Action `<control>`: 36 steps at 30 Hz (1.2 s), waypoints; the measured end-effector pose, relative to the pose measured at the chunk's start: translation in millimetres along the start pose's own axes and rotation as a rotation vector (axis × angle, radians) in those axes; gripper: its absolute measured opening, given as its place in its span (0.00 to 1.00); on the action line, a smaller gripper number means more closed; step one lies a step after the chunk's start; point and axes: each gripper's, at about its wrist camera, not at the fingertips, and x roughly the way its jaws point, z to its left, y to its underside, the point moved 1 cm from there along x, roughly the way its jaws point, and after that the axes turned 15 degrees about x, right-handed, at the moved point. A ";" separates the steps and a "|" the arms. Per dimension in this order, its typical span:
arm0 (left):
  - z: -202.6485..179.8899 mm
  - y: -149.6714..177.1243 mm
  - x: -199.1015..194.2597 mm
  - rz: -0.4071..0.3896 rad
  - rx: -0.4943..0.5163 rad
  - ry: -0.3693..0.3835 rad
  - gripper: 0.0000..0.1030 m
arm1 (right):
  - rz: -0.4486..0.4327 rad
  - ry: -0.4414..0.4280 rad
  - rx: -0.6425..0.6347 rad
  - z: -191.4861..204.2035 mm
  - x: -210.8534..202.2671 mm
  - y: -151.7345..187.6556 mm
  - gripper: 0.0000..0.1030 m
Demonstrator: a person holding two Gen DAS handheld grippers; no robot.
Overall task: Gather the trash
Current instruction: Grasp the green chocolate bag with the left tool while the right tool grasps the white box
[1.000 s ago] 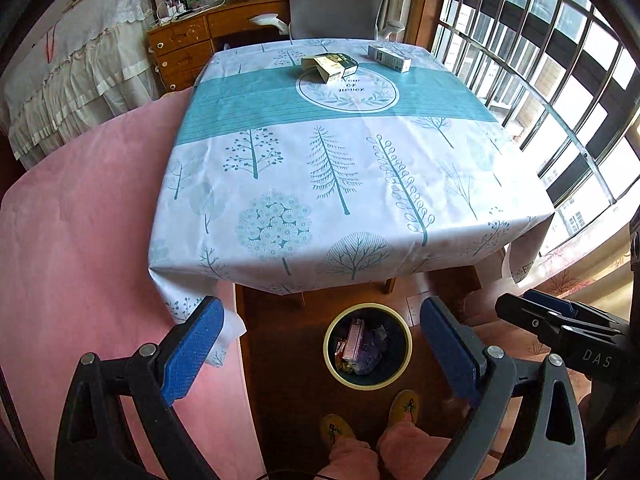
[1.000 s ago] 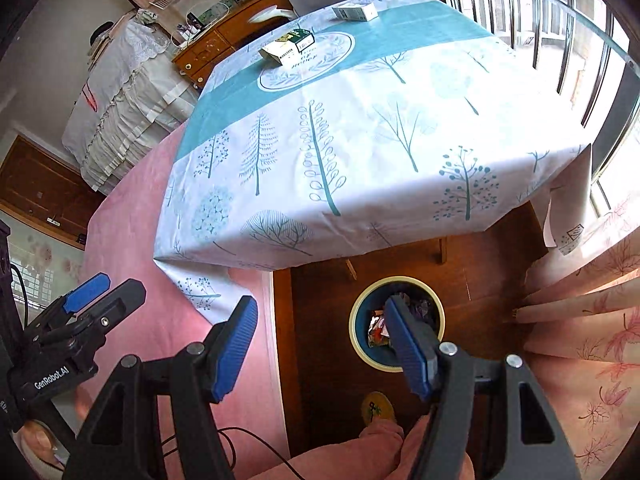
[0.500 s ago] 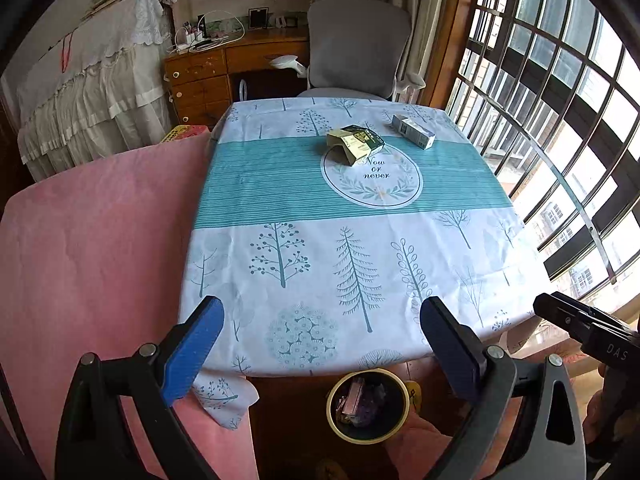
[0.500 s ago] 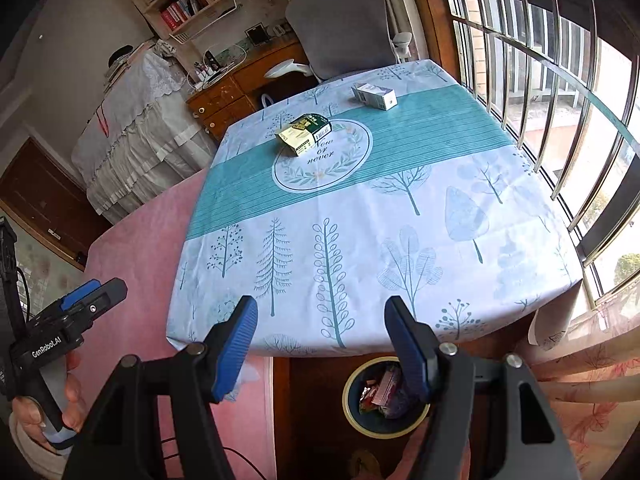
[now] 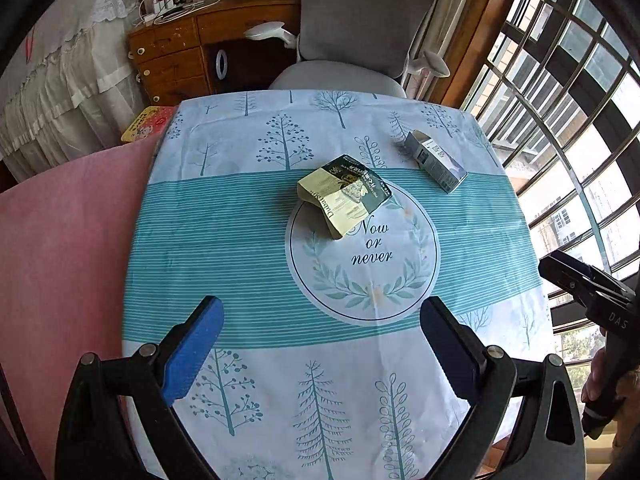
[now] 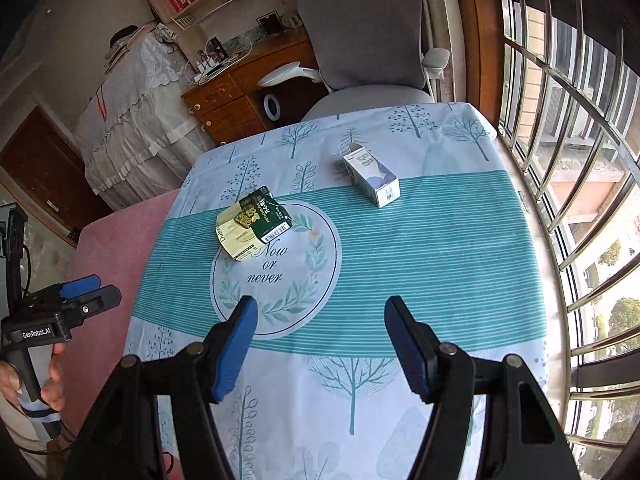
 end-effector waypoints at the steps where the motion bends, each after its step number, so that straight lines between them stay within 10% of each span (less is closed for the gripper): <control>1: -3.1 -15.2 14.0 0.013 0.032 -0.011 0.95 | 0.011 0.003 -0.016 -4.4 13.0 -16.3 0.64; 11: -2.6 -90.4 145.1 0.188 0.292 -0.080 0.99 | 0.101 0.032 -0.105 -24.5 132.3 -114.0 0.64; 23: -21.6 -104.3 200.6 0.314 0.556 -0.022 0.99 | 0.187 0.068 -0.243 -11.1 199.8 -122.6 0.65; 31: -9.5 -107.5 218.3 0.339 0.495 -0.002 0.92 | 0.160 0.064 -0.287 -6.2 202.3 -123.6 0.63; 33: -6.7 -109.3 215.6 0.320 0.459 -0.006 0.80 | 0.146 0.068 -0.288 -7.2 200.8 -123.4 0.35; 36: -6.5 -109.6 210.5 0.304 0.406 -0.072 0.71 | 0.148 0.049 -0.249 -13.2 196.7 -122.8 0.35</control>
